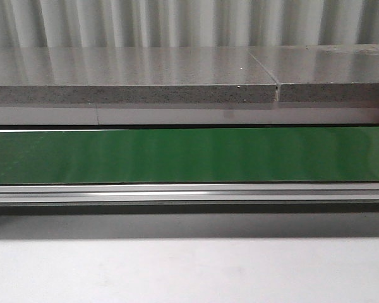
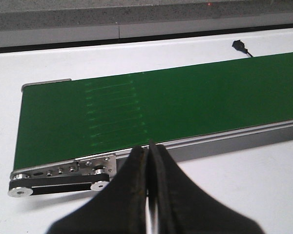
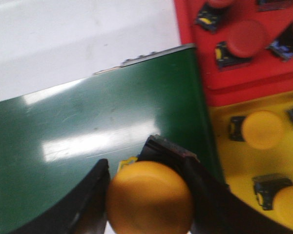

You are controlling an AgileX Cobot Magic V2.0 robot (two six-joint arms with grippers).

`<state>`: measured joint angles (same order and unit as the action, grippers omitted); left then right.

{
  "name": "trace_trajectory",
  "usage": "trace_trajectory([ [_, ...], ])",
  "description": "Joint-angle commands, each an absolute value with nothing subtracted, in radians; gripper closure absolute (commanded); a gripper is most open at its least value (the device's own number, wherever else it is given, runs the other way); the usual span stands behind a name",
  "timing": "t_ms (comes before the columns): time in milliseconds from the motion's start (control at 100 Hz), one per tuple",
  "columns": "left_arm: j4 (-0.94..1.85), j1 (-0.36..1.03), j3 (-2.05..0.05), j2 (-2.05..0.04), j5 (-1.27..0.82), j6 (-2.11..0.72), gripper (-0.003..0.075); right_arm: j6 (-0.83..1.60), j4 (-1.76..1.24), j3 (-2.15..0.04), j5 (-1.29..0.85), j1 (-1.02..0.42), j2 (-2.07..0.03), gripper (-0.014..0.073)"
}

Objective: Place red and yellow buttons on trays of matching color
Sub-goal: 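Carry the yellow button with the right gripper onto the yellow tray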

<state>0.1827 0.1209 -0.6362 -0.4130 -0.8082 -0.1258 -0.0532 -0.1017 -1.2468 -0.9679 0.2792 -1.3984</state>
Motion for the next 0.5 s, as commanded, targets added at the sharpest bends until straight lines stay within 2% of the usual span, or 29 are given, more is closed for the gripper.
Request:
trace_trajectory([
  [0, 0.205, 0.13, -0.663, -0.42, -0.744, -0.125, 0.0741, -0.055, -0.091, -1.275, -0.939, 0.365, -1.36, 0.0359],
  [260, 0.205, 0.13, -0.663, -0.42, -0.744, -0.125, 0.0741, -0.055, -0.088, -1.244, -0.917, 0.6, -1.363, 0.0359],
  [490, 0.205, 0.13, -0.663, -0.42, -0.744, -0.125, 0.0741, -0.055, -0.088, -1.157, -0.832, 0.727, -1.392, 0.0359],
])
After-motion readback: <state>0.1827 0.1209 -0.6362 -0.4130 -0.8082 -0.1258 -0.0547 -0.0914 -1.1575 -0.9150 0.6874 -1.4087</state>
